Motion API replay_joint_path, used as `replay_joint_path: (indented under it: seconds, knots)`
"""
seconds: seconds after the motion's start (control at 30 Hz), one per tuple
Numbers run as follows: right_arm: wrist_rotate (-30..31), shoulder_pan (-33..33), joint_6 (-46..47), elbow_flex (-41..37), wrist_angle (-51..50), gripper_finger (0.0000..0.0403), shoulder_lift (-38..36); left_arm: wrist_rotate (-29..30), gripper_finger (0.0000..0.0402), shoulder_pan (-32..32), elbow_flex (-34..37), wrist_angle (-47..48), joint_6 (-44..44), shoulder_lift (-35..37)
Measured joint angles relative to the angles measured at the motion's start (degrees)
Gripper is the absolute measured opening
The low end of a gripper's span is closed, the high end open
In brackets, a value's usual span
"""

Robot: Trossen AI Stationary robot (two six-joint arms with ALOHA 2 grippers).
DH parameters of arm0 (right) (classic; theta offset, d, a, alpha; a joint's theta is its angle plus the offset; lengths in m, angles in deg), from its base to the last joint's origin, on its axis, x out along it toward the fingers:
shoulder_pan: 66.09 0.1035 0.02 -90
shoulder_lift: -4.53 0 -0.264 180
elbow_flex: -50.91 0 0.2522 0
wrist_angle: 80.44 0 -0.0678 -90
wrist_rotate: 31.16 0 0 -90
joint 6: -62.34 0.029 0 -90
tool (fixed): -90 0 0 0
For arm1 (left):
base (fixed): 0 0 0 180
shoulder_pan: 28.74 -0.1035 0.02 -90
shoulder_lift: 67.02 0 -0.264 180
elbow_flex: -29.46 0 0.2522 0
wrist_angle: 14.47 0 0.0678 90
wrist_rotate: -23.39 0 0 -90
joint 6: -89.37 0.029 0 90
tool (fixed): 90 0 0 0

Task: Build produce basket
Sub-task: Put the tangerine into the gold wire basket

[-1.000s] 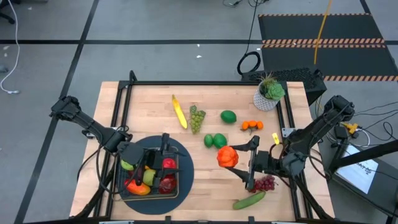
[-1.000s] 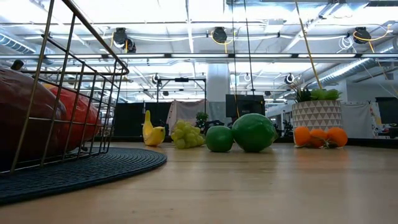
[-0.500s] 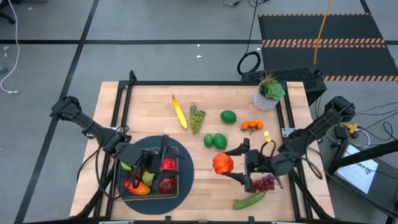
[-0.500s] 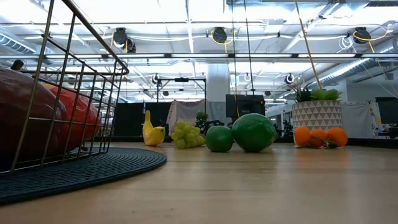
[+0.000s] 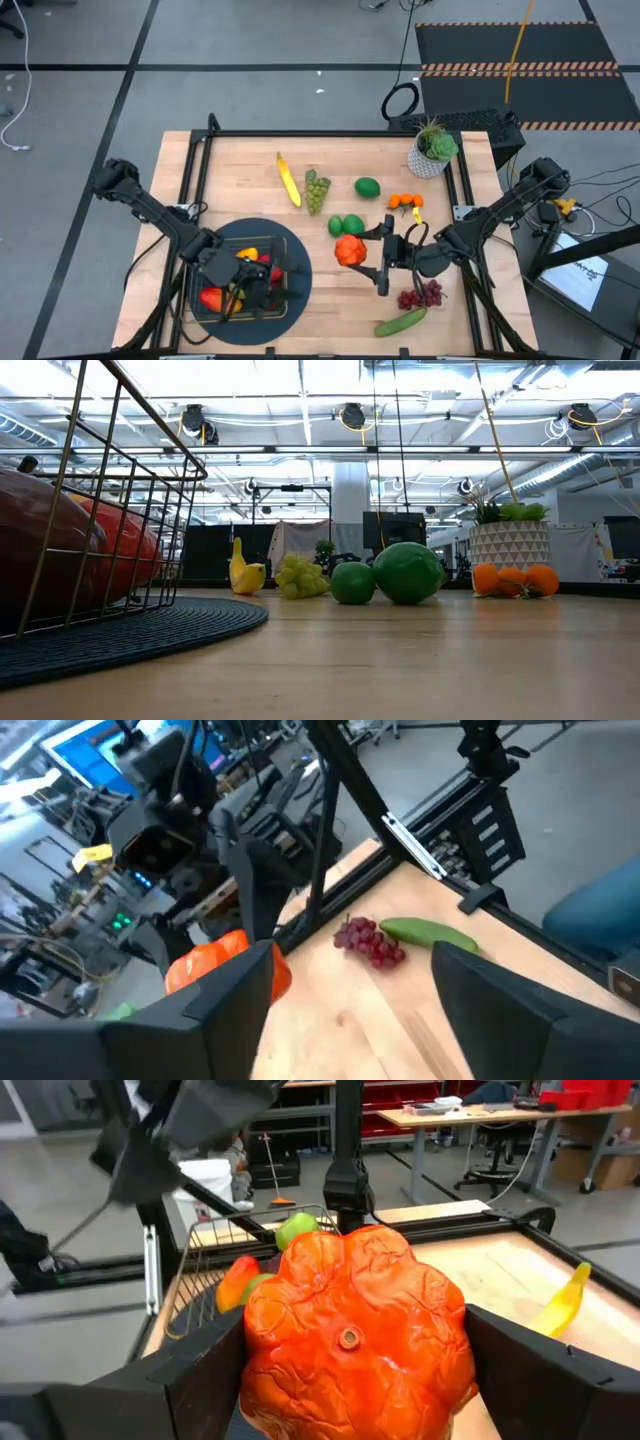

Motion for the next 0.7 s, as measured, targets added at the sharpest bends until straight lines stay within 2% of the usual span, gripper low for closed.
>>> replay_joint_path:
  seconds: [0.1,0.23,0.33,0.47,0.6,0.7]
  knots:
    - [-0.7,0.0,1.6,0.0,0.0,0.0329,0.0,1.5,0.0308,-0.2,-0.9,-1.7,0.3,-1.5]
    - [-4.4,0.0,1.8,0.0,0.0,0.0329,0.0,3.7,0.0361,-0.2,-1.9,-2.8,0.6,-2.1]
    - [-5.7,0.0,2.5,0.0,0.0,0.0329,0.0,5.0,0.0386,-0.1,-1.9,-3.9,6.7,-2.1]
    - [-6.0,0.0,2.9,0.0,0.0,0.0329,0.0,5.5,0.0394,1.1,-1.9,-5.1,12.0,-2.0]
    - [-7.1,0.0,5.5,0.0,0.0,0.0329,0.0,5.9,0.0395,2.5,-1.9,-1.2,11.7,-2.0]
    - [-9.7,-0.4,8.9,0.0,0.0,0.0329,0.0,9.4,0.0395,2.6,-1.9,1.4,10.2,-2.0]
